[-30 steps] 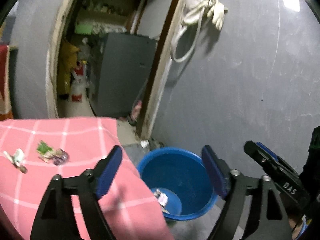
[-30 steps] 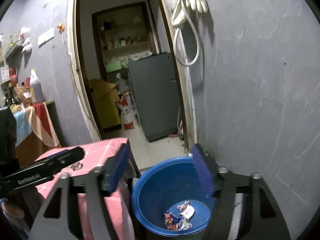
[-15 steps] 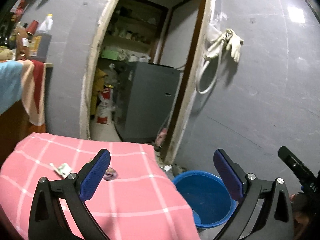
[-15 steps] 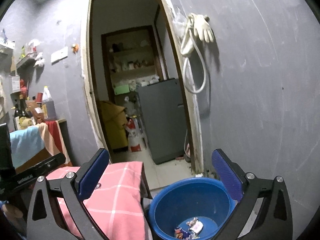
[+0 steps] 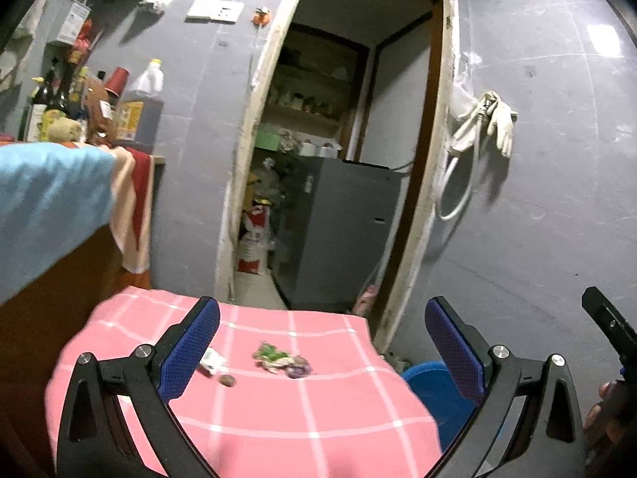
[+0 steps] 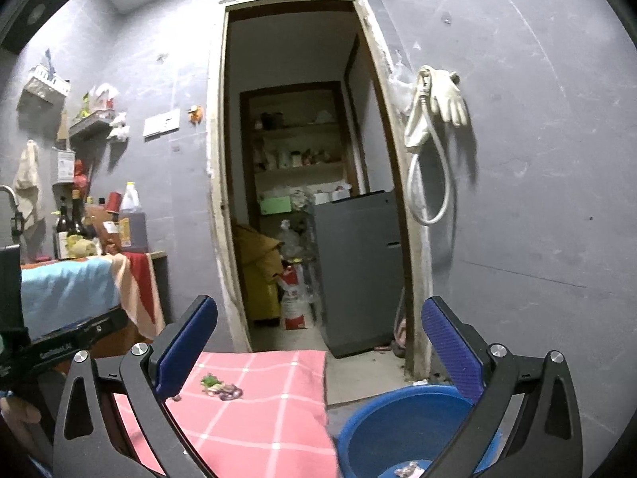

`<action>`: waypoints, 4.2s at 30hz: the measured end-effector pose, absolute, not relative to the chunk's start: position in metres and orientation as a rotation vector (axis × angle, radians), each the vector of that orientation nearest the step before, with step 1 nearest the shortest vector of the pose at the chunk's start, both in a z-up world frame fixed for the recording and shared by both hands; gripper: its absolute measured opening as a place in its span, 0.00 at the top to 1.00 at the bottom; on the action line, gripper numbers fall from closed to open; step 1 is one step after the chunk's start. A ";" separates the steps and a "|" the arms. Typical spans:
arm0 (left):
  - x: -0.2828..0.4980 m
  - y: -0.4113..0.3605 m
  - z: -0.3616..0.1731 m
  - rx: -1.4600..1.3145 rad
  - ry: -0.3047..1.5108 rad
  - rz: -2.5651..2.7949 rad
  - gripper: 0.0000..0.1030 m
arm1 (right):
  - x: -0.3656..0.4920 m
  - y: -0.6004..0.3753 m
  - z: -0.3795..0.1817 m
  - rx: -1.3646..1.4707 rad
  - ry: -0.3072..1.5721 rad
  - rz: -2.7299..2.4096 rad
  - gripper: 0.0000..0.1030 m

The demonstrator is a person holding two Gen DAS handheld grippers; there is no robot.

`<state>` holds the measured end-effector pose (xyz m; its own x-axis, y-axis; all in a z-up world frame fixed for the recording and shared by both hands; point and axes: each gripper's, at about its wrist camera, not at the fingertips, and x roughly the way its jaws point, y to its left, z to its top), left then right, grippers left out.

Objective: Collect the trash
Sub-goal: 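Move both tools back over the table toward the remaining scraps, then grasp the purple spiky shell with the right tool while the left grasps the white paper, then lift the purple shell and white paper with both tools over the blue basin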

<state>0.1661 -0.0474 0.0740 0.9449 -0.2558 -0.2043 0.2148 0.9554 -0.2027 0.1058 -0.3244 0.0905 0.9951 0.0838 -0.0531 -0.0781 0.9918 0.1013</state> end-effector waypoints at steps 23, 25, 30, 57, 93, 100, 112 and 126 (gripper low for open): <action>0.181 0.037 0.036 -0.116 0.219 -0.071 0.02 | 0.177 -0.227 0.059 0.040 0.080 0.281 0.00; 0.188 0.041 0.030 -0.119 0.235 -0.061 0.02 | 0.185 -0.218 0.052 0.016 0.084 0.300 0.00; 0.208 0.052 0.014 -0.136 0.281 -0.054 0.02 | 0.205 -0.205 0.035 -0.036 0.129 0.321 0.00; 0.309 0.055 -0.047 -0.241 0.732 -0.121 0.24 | 0.316 -0.176 -0.046 -0.148 0.671 0.363 0.22; 0.317 0.053 -0.051 -0.426 0.808 -0.146 0.98 | 0.329 -0.177 -0.067 -0.093 0.895 0.479 0.68; 0.296 0.043 -0.035 -0.425 0.728 -0.151 0.98 | 0.297 -0.186 -0.047 -0.028 0.772 0.491 0.68; 0.253 0.002 0.029 -0.361 0.465 -0.251 0.98 | 0.237 -0.218 0.029 0.018 0.434 0.447 0.68; 0.213 -0.083 0.075 -0.234 0.285 -0.415 0.98 | 0.171 -0.283 0.083 0.011 0.177 0.285 0.68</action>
<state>0.2132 -0.0831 0.0752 0.8767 -0.4262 -0.2232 0.3612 0.8895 -0.2799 0.1705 -0.2832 0.0828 0.9443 0.2806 -0.1721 -0.2786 0.9597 0.0359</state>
